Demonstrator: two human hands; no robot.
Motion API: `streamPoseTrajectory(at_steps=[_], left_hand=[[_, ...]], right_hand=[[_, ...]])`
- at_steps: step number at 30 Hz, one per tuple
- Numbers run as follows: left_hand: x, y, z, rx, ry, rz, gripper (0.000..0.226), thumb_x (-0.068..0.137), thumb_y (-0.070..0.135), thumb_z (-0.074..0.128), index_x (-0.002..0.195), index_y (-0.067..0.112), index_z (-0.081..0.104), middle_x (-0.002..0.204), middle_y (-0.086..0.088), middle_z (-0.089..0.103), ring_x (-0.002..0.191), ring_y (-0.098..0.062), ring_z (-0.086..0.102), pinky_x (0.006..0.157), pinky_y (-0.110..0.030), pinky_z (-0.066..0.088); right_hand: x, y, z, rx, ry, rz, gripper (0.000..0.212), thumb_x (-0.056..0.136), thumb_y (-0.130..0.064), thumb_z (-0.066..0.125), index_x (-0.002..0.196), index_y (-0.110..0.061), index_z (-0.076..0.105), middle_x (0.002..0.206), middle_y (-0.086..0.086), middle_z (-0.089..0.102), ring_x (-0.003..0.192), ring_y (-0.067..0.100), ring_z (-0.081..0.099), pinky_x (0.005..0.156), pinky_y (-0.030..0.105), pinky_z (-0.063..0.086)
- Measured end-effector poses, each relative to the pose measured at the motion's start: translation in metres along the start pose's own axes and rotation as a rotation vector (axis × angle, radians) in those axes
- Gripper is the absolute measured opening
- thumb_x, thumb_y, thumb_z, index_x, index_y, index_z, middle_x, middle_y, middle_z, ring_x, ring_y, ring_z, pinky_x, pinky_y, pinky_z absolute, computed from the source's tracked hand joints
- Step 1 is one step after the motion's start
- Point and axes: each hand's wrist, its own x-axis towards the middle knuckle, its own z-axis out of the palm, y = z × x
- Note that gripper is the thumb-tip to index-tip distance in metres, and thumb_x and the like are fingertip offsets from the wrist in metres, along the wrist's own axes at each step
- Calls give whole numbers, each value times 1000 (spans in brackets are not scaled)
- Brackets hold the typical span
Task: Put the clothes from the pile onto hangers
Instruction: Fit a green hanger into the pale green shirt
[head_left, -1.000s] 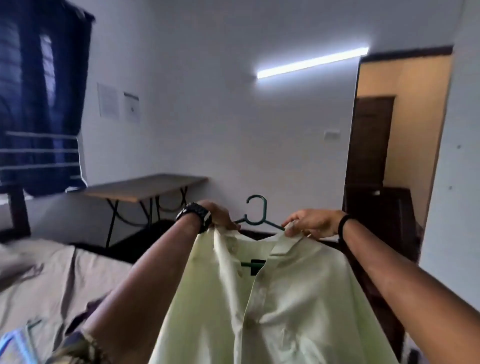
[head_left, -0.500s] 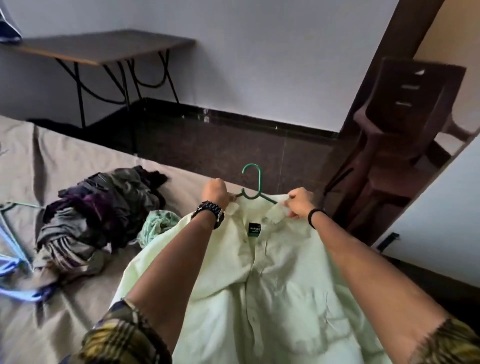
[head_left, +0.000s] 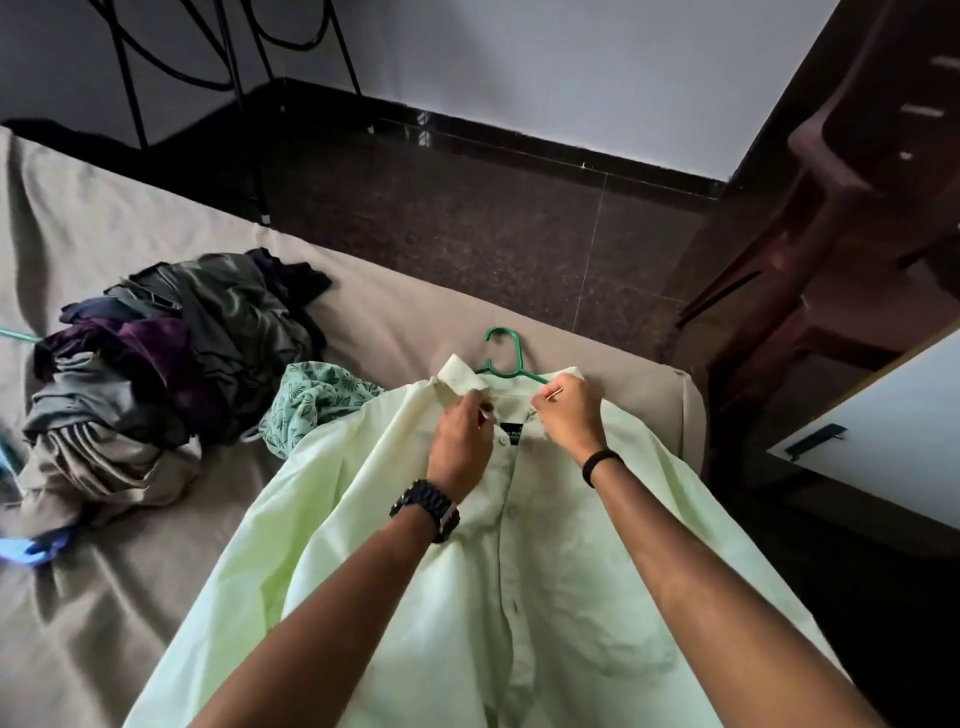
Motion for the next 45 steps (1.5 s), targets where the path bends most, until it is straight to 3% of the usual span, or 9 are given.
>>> streamPoseTrajectory(at_steps=[6, 11, 18, 23, 26, 29, 32, 35, 45], left_hand=[[-24, 0, 14, -60, -34, -86, 11, 85, 12, 63, 88, 1, 61, 89, -16, 66, 87, -32, 58, 70, -31, 38], [-34, 1, 19, -175, 14, -246, 15, 84, 11, 67, 91, -2, 70, 91, -18, 72, 89, -31, 65, 72, -21, 39], [-37, 9, 35, -325, 87, -551, 17, 84, 18, 68, 97, 8, 73, 98, -12, 72, 94, -28, 66, 76, -26, 47], [-36, 13, 44, -236, 95, -603, 19, 87, 16, 59, 102, 7, 68, 106, -14, 69, 100, -32, 63, 82, -34, 50], [-35, 11, 47, -288, 116, -602, 18, 86, 15, 60, 98, 5, 69, 100, -14, 70, 95, -31, 64, 78, -30, 47], [-37, 9, 44, -470, 142, -598, 8, 83, 11, 67, 77, 5, 68, 72, -9, 68, 71, -25, 62, 64, -25, 43], [-40, 6, 39, -718, 132, -620, 11, 77, 4, 74, 68, 7, 67, 62, -7, 66, 50, -11, 60, 58, -26, 49], [-41, 11, 34, -885, 118, -632, 13, 76, -3, 73, 71, 8, 66, 67, -10, 69, 56, -13, 62, 60, -25, 54], [-38, 21, 26, -1037, 11, -628, 16, 84, -10, 62, 73, 1, 66, 56, -7, 65, 50, -15, 60, 56, -28, 54]], right_hand=[[-36, 23, 22, -139, -93, 47, 30, 73, -28, 76, 63, -15, 51, 64, 3, 55, 70, 26, 47, 57, 28, 30], [-53, 37, 28, -171, 38, 20, 22, 79, -14, 68, 93, -3, 55, 97, 14, 63, 97, 31, 54, 75, 35, 37], [-56, 39, 38, -359, 44, -18, 40, 85, -31, 67, 107, 0, 56, 111, 16, 60, 107, 30, 56, 87, 32, 42], [-57, 36, 34, -410, 13, -40, 22, 85, -15, 57, 102, -2, 62, 106, 16, 63, 101, 32, 60, 80, 35, 45], [-57, 44, 30, -283, 49, -77, 8, 80, -10, 58, 77, -4, 63, 81, 17, 65, 80, 36, 58, 67, 37, 44], [-56, 52, 25, -45, 88, -47, 18, 76, -8, 61, 59, -5, 56, 61, 19, 54, 60, 29, 42, 60, 38, 40], [-58, 49, 20, 343, -2, 153, 9, 80, -6, 64, 72, -7, 65, 64, 8, 63, 59, 18, 51, 60, 27, 42], [-61, 46, 19, 594, -107, 187, 12, 85, 1, 60, 75, -3, 64, 60, 4, 55, 55, 14, 45, 52, 24, 41], [-61, 46, 13, 667, -172, 154, 9, 89, -3, 60, 94, -5, 67, 80, 9, 66, 70, 13, 58, 57, 19, 50]])
